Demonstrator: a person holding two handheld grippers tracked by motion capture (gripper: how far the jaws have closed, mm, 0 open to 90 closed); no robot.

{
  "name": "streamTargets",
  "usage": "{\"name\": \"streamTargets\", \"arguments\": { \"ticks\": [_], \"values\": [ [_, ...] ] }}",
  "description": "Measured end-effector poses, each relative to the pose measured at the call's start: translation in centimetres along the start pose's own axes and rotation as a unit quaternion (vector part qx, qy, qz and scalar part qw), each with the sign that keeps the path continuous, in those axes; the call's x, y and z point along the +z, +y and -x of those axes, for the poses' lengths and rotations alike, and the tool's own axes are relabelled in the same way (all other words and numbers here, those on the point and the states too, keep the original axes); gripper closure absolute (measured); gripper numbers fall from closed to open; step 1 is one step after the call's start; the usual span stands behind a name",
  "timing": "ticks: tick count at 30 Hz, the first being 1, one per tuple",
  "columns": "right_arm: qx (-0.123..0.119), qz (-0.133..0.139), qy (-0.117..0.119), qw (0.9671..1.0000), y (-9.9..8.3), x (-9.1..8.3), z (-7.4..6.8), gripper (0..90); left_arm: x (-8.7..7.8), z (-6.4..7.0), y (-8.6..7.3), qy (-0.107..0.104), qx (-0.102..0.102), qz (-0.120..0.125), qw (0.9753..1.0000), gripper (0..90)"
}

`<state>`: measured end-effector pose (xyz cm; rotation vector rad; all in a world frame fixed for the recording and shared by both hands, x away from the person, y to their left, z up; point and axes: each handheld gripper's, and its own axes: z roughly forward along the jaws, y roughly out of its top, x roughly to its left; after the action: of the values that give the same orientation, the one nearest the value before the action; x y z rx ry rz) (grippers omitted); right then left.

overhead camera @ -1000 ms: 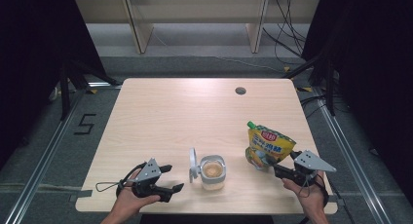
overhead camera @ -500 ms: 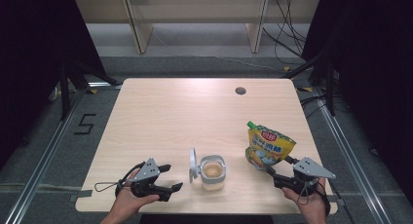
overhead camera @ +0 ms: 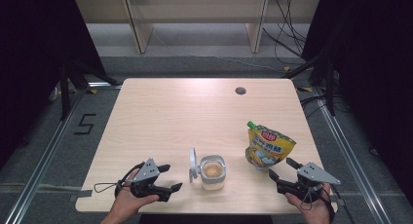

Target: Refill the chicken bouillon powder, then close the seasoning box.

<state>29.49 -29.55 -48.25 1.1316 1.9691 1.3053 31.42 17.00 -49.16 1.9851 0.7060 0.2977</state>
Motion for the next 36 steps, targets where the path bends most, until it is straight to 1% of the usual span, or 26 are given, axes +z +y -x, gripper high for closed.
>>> {"name": "streamTargets", "arguments": {
  "ticks": [2,3,4,6,7,8,9,10,12,14,15,17,18,19,20,21,23,25,27,28,29,32,33,34,35,36],
  "values": [
    [0.004,-0.001,-0.003,1.0000,-0.1,-0.1,-0.2,22.2,-0.1,0.0,0.0,0.000,-0.003,0.000,1.0000,21.9],
    [0.024,-0.011,-0.003,0.9996,-0.1,-0.4,-0.5,22.2,-0.2,0.1,0.0,0.003,-0.004,-0.002,1.0000,22.0],
    [0.004,-0.005,0.002,1.0000,-0.1,-0.3,-0.2,22.2,-0.2,-0.1,0.0,-0.001,0.003,0.002,1.0000,22.0],
    [-0.003,-0.006,-0.007,1.0000,-0.2,-0.4,-0.3,22.2,-0.2,0.0,0.1,-0.002,0.000,0.005,1.0000,22.4],
    [-0.005,-0.006,-0.002,1.0000,-0.2,-0.4,-0.3,22.2,-0.2,0.0,0.2,-0.003,0.004,0.003,1.0000,23.0],
    [0.005,-0.008,-0.004,0.9999,-0.2,-0.5,-0.4,22.3,-0.2,0.2,0.1,-0.001,-0.002,0.003,1.0000,24.9],
    [0.018,-0.013,-0.009,0.9997,-0.3,-0.6,-0.7,22.4,-0.2,0.2,0.1,-0.008,0.003,0.001,1.0000,28.4],
    [0.002,-0.009,-0.009,0.9999,-0.3,-0.6,-0.4,22.7,-0.2,0.3,0.1,-0.008,0.004,0.002,1.0000,32.9],
    [0.021,-0.014,-0.005,0.9997,-0.2,-0.7,-0.7,23.1,-0.4,0.5,0.1,-0.007,0.006,0.010,0.9999,42.0],
    [0.005,-0.011,-0.002,0.9999,-0.2,-0.5,-0.4,23.2,-0.5,0.6,0.2,-0.012,0.013,0.030,0.9994,51.3],
    [0.022,-0.020,-0.006,0.9995,-0.2,-0.6,-0.8,23.2,-0.6,0.7,0.3,-0.010,0.019,0.032,0.9993,57.9],
    [0.020,-0.020,-0.005,0.9996,-0.3,-0.7,-0.8,23.5,-0.8,0.7,0.5,-0.011,0.030,0.037,0.9988,67.6],
    [0.010,-0.020,-0.006,0.9997,-0.3,-0.7,-0.7,23.5,-0.8,0.9,0.5,-0.017,0.020,0.041,0.9988,72.1],
    [-0.001,-0.018,0.001,0.9998,-0.3,-0.6,-0.5,23.5,-0.8,1.0,0.6,-0.021,0.029,0.046,0.9983,76.2],
    [-0.005,-0.017,-0.007,0.9998,-0.4,-0.6,-0.4,23.5,-0.8,1.2,0.7,-0.023,0.030,0.051,0.9980,80.2],
    [-0.001,-0.018,-0.002,0.9998,-0.4,-0.6,-0.5,23.5,-0.9,1.2,0.9,-0.025,0.042,0.052,0.9975,83.3],
    [0.003,-0.022,-0.002,0.9998,-0.4,-0.7,-0.6,23.6,-0.9,1.5,1.1,-0.032,0.046,0.055,0.9969,87.8],
    [0.003,-0.022,0.002,0.9997,-0.4,-0.6,-0.6,23.7,-0.8,1.6,1.4,-0.034,0.056,0.054,0.9964,89.0],
    [-0.005,-0.023,0.001,0.9997,-0.4,-0.6,-0.7,24.0,-0.6,1.7,1.6,-0.037,0.053,0.057,0.9963,89.1],
    [-0.006,-0.024,0.001,0.9997,-0.5,-0.6,-0.7,24.0,-0.6,1.6,1.8,-0.039,0.067,0.052,0.9956,89.1],
    [-0.004,-0.025,0.001,0.9997,-0.5,-0.6,-0.7,24.1,-0.6,1.8,1.9,-0.037,0.055,0.053,0.9964,89.1],
    [-0.005,-0.024,0.004,0.9997,-0.5,-0.6,-0.8,24.3,-0.4,1.9,2.4,-0.043,0.060,0.052,0.9959,89.1],
    [-0.008,-0.024,0.009,0.9996,-0.5,-0.6,-0.7,24.3,-0.4,2.0,2.5,-0.044,0.054,0.054,0.9961,89.1],
    [-0.014,-0.025,-0.001,0.9996,-0.5,-0.5,-0.7,24.4,-0.3,1.9,2.7,-0.044,0.058,0.055,0.9959,89.1],
    [-0.015,-0.026,-0.001,0.9996,-0.5,-0.5,-0.7,24.3,-0.4,2.0,2.8,-0.043,0.052,0.053,0.9963,89.1],
    [-0.016,-0.026,-0.001,0.9995,-0.5,-0.5,-0.7,24.4,-0.3,1.9,3.0,-0.046,0.058,0.059,0.9955,89.1]
  ]
}}
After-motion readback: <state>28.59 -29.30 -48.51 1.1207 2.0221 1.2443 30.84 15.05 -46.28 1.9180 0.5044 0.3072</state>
